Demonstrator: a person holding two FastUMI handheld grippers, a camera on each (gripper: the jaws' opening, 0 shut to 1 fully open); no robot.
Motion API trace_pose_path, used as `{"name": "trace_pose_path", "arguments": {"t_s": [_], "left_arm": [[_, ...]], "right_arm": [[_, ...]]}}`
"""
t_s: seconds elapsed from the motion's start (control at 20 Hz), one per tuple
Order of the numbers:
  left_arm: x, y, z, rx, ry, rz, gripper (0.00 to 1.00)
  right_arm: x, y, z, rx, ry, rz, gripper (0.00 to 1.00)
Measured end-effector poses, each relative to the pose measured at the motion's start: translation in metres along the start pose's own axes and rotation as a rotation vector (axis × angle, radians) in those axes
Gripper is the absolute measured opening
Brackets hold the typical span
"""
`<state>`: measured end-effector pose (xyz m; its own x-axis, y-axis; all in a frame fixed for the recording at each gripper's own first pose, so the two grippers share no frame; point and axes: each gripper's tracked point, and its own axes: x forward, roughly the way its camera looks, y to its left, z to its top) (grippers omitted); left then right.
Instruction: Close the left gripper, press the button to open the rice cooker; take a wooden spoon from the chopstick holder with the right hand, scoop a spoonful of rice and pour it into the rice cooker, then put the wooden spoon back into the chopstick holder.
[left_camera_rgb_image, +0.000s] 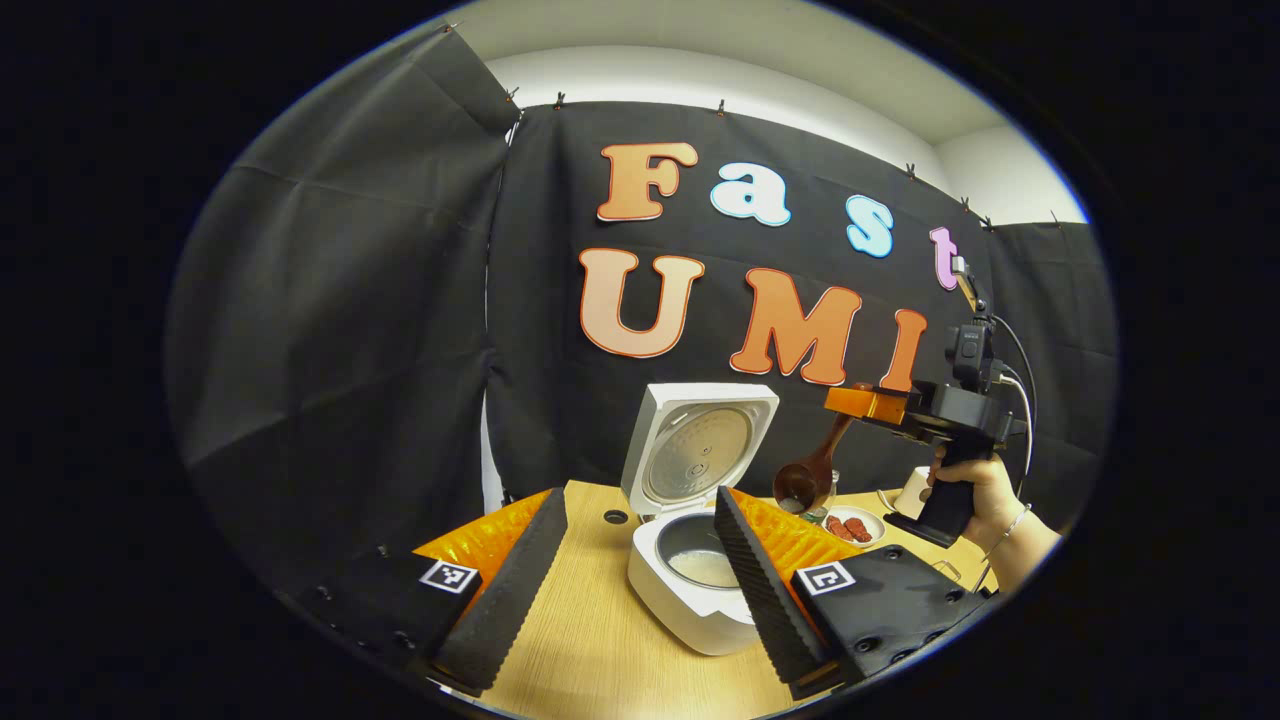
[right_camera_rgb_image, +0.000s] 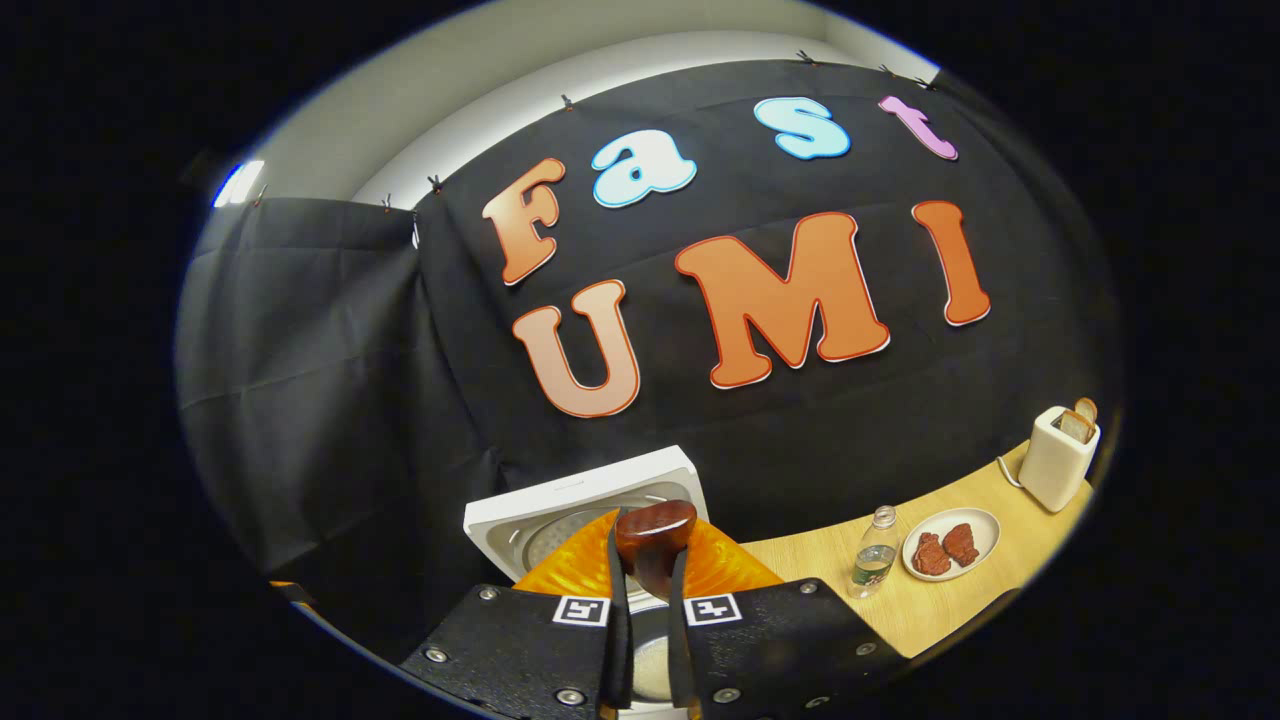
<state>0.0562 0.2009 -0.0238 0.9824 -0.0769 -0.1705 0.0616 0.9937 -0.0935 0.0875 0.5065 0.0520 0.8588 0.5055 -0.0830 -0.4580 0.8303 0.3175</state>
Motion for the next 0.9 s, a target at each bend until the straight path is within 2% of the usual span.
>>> {"name": "trace_pose_path", "arguments": {"t_s": [0.35,0.55,0.75,0.9], "left_arm": [[0.004,0.001,-0.005,-0.001,0.007,0.007,1.00],[0.005,0.002,0.000,-0.008,-0.003,0.026,1.00],[0.013,-0.002,0.006,-0.027,-0.023,0.050,1.00],[0.027,-0.018,0.015,-0.020,-0.029,0.044,1.00]], "right_arm": [[0.000,0.017,-0.008,-0.099,0.008,0.071,0.13],[0.001,0.010,-0.010,-0.058,0.014,0.077,0.13],[-0.010,-0.028,-0.001,0.093,0.015,0.052,0.13],[-0.027,-0.086,0.004,0.117,-0.001,-0.027,0.13]]}}
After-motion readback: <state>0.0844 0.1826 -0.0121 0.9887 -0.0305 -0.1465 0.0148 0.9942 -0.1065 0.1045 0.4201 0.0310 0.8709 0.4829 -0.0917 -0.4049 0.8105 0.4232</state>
